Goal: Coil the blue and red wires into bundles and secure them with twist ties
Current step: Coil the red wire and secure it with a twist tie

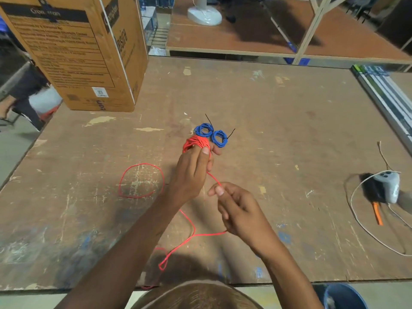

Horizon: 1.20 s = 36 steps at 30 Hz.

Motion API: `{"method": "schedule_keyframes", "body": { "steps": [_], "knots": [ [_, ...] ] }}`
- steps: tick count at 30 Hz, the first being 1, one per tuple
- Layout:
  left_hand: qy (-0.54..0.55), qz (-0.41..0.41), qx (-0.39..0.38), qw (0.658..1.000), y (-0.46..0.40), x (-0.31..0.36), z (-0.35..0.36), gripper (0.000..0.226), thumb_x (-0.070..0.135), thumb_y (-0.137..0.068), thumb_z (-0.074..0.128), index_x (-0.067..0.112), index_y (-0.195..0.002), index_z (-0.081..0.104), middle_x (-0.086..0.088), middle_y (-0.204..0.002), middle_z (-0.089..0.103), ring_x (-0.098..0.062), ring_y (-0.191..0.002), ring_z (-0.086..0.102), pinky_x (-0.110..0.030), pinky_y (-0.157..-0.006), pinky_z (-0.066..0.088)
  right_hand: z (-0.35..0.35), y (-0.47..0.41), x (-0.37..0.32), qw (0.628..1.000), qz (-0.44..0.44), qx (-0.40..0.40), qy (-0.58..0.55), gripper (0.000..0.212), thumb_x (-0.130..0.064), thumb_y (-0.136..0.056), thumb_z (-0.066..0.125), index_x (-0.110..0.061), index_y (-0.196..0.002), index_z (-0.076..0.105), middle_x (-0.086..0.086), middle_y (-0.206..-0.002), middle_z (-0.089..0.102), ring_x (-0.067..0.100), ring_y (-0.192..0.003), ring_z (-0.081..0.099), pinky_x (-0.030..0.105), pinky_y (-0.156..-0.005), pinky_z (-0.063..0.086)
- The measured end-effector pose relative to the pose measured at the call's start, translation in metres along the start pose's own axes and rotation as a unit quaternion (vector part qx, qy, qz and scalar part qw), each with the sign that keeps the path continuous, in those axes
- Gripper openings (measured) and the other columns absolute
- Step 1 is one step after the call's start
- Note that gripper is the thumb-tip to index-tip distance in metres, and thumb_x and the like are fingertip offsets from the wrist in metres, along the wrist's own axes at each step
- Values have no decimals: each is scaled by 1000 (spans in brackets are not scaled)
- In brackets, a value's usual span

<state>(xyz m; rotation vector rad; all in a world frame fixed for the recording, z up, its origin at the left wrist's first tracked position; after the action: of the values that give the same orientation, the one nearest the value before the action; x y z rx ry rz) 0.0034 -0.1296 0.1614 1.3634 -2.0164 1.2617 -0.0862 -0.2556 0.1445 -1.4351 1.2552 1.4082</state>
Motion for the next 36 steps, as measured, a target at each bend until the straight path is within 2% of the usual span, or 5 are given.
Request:
{"method": "schedule_keyframes", "body": {
  "steps": [9,15,17,25,36],
  "knots": [
    [-76,11,-109,991,16,9,7,48,41,-105,27,25,-72,58,13,-60,51,-9,-65,55,-32,-67,36,-41,6,-51,999,17,17,-32,22,-16,-108,60,-9,-102,79,-3,-58,49,15,-42,48,32,-57,56],
    [-38,-95,-289,952,48,2,2,79,60,-96,20,7,-128,70,0,-116,71,-15,-110,58,-17,-96,39,-84,-24,-59,995,-40,90,-22,25,-20,-110,59,-11,-95,78,-1,-63,48,6,-49,34,17,-49,31],
    [72,-69,-312,945,58,26,6,57,46,-106,24,20,-94,73,7,-87,70,-13,-79,56,-12,-81,39,-84,-43,-53,991,-74,110,29,18,-19,-107,65,-8,-101,79,0,-64,59,3,-54,46,17,-55,35],
    [290,-139,-172,931,48,41,0,46,43,-105,31,27,-72,58,8,-65,51,-20,-61,44,-29,-63,39,-18,-61,29,993,-68,81,-44,20,-16,-100,63,-28,-91,78,29,-78,63,27,-73,53,44,-64,45],
    [440,-183,32,878,0,11,-12,49,48,-97,29,13,-82,60,6,-49,46,-23,-50,39,-37,-60,37,26,-19,34,996,-72,-4,45,27,-30,-115,48,-26,-107,74,-9,-62,47,2,-56,41,17,-60,34]
  ]
}}
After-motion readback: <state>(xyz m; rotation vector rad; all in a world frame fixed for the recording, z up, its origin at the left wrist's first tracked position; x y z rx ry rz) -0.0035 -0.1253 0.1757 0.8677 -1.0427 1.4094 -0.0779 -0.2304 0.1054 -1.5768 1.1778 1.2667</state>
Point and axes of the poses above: each hand's wrist, its own y-axis away from the middle knuckle, its own z-axis out of the palm, x = y × z, the point moved 8 cm from there along -y, towards the middle knuckle
